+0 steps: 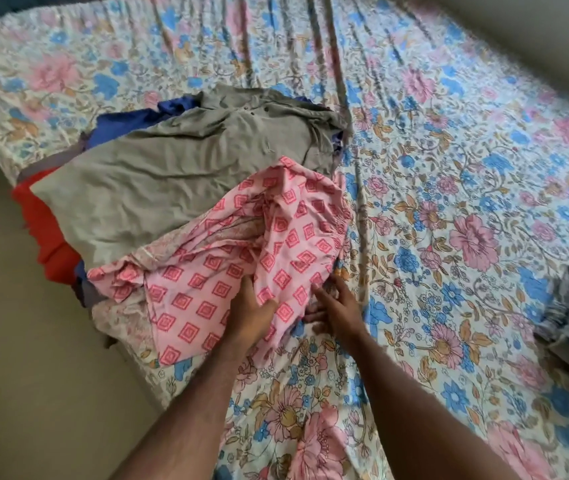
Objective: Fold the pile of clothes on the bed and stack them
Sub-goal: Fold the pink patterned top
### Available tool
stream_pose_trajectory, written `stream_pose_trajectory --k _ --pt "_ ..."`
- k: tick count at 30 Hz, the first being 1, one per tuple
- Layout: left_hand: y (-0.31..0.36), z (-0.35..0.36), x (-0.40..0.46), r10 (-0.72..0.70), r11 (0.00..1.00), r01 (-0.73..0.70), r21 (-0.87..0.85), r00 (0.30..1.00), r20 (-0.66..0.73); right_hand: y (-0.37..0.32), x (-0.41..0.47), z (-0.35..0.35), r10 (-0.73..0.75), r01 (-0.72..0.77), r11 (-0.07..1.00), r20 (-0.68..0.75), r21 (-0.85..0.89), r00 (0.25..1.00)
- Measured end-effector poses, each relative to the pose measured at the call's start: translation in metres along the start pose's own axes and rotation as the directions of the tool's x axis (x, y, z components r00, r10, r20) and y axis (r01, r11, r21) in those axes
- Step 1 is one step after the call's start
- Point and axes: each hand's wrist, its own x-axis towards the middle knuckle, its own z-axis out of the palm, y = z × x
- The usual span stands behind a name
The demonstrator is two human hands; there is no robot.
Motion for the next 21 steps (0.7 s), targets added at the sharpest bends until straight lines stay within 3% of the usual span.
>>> stream_pose_trajectory --k 2,3,5,6,9,14,16,18,19,21 --pt "-0.004 -0.001 0.003 0.228 0.966 -0.211 0.147 0.967 -0.11 0.012 0.007 -0.003 -0.023 0.024 0.999 -0.035 0.027 0.999" --pt "-0.004 0.0 0.005 0.386 0.892 -0.325 0.314 0.909 -0.158 0.013 0.008 -0.005 -0.036 0.037 0.999 -0.046 0.037 0.998" --pt "0.001 0.003 0.006 0.67 0.631 -0.463 0.622 0.729 -0.137 0.021 0.01 -0.003 -0.047 0.051 0.997 -0.058 0.06 0.997" --pt "0.005 0.007 0.008 0.734 0.524 -0.492 0.695 0.675 -0.075 0.024 0.011 -0.004 -0.063 0.067 0.996 -0.064 0.053 0.996" --pt "0.013 0.017 0.016 0.738 0.357 -0.496 0.792 0.669 0.086 0.03 0.015 -0.007 -0.108 0.109 0.994 -0.057 0.016 0.993" --pt "0.021 0.036 0.011 0.814 0.274 -0.45 0.85 0.579 0.045 0.041 0.022 -0.016 -0.146 0.146 0.988 -0.007 -0.054 0.989" --pt "0.026 0.052 0.005 0.758 0.359 -0.446 0.82 0.652 0.022 0.045 0.024 -0.022 -0.166 0.167 0.985 0.022 -0.039 0.986" --pt "0.03 0.067 0.004 0.593 0.525 -0.365 0.769 0.805 -0.022 0.046 0.025 -0.024 -0.186 0.188 0.982 0.077 -0.029 0.98" --pt "0.032 0.075 0.004 0.526 0.553 -0.305 0.775 0.849 -0.041 0.046 0.025 -0.025 -0.196 0.2 0.98 0.105 -0.024 0.975" --pt "0.033 0.091 0.003 0.479 0.56 -0.182 0.808 0.867 -0.137 0.043 0.019 -0.028 -0.215 0.215 0.976 0.18 0.02 0.96"
